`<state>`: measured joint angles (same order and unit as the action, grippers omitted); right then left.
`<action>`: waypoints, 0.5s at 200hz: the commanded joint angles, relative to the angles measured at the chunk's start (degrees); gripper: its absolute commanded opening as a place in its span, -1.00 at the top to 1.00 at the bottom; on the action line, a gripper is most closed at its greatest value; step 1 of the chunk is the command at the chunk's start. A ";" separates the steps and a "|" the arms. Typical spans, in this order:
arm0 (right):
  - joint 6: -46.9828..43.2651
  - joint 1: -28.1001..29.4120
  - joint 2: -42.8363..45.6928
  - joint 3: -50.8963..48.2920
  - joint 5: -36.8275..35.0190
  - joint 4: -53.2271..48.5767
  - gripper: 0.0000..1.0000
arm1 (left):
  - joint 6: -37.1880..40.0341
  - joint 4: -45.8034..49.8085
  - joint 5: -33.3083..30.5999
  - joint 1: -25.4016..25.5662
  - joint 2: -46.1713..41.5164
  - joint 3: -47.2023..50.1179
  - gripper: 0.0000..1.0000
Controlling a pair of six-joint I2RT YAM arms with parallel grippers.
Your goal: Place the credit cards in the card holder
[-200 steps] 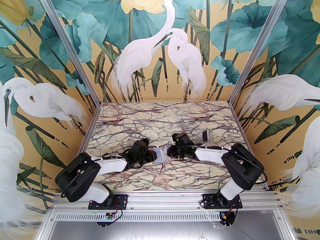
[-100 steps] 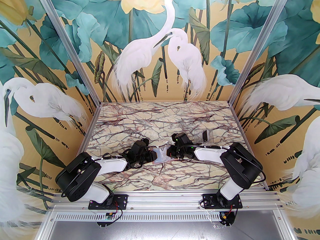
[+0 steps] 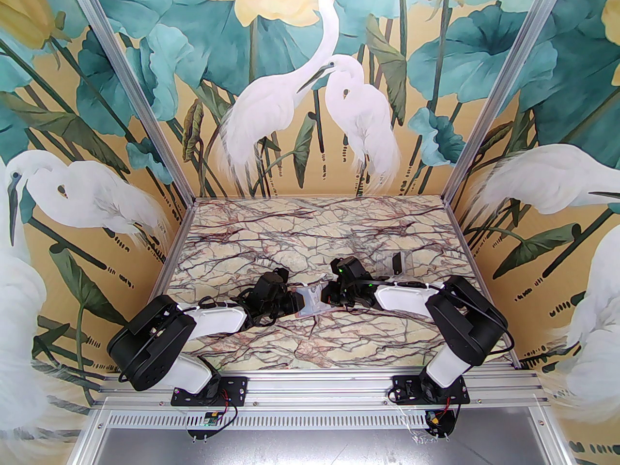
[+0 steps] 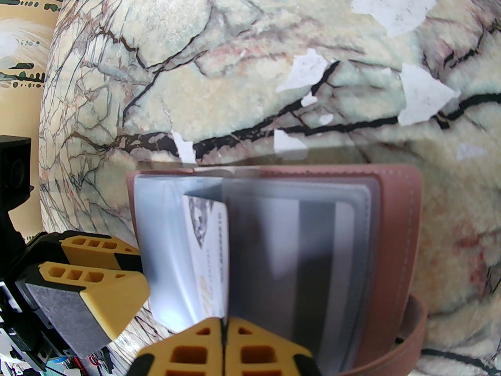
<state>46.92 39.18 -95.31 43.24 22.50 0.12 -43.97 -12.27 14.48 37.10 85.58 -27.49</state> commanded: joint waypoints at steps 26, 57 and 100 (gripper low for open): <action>-0.54 0.64 -1.03 -0.31 -1.37 -4.31 0.66 | 0.06 0.76 -1.47 -0.38 1.09 1.09 0.38; -0.65 0.65 -0.41 -0.42 -1.67 -4.82 0.50 | -0.05 0.77 -1.56 -0.38 1.09 1.14 0.39; -1.37 0.69 0.99 -0.01 -2.24 -5.89 0.23 | 0.02 0.80 -1.60 -0.37 1.16 1.25 0.39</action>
<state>46.52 39.44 -95.24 43.22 22.11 -2.85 -43.97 -12.47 14.48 37.10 85.58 -27.49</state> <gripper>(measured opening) 0.355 0.307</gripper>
